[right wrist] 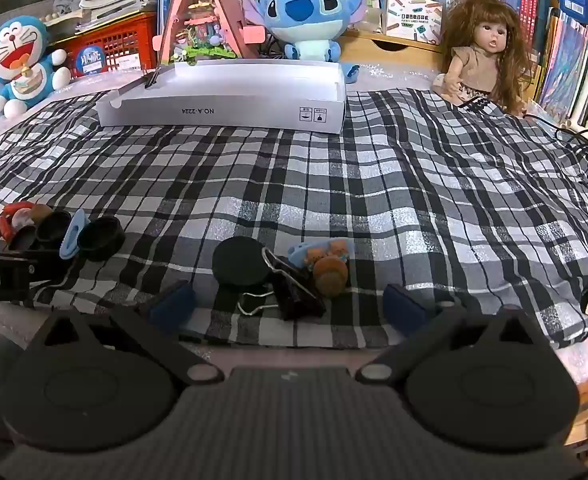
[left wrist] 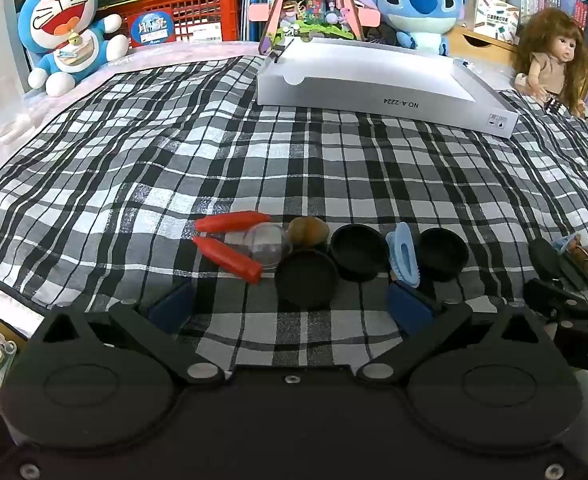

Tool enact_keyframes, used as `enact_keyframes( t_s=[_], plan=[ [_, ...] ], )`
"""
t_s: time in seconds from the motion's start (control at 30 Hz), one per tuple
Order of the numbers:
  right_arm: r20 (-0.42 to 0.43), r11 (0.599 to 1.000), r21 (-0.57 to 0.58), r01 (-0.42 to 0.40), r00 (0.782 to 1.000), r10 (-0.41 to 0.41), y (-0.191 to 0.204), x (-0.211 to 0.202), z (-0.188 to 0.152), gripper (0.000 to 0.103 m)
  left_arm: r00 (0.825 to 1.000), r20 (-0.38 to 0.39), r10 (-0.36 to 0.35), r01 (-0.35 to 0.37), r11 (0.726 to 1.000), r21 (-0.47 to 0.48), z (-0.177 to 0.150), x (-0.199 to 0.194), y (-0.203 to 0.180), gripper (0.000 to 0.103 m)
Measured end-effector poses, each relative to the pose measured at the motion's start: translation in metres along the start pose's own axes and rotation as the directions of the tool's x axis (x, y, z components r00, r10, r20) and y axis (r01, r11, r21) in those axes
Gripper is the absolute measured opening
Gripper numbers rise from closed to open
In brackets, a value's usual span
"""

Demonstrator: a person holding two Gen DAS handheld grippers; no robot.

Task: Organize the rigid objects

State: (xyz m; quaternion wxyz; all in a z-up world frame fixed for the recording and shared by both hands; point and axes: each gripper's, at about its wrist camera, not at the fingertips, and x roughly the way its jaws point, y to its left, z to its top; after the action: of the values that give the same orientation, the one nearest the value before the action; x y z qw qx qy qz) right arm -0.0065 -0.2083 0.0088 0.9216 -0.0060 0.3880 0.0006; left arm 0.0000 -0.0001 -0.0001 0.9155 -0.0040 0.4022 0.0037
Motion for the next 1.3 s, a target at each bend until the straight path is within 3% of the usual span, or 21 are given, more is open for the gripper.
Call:
enact_keyframes(
  t_s=[1.3],
  plan=[
    [0.002, 1.0, -0.004, 0.005, 1.0, -0.005, 0.0012, -0.0017, 0.0006, 0.103, 1.0, -0.01, 0.006, -0.006, 1.0, 0.001, 0.0004, 0.0, -0.0006, 0.103]
  ],
)
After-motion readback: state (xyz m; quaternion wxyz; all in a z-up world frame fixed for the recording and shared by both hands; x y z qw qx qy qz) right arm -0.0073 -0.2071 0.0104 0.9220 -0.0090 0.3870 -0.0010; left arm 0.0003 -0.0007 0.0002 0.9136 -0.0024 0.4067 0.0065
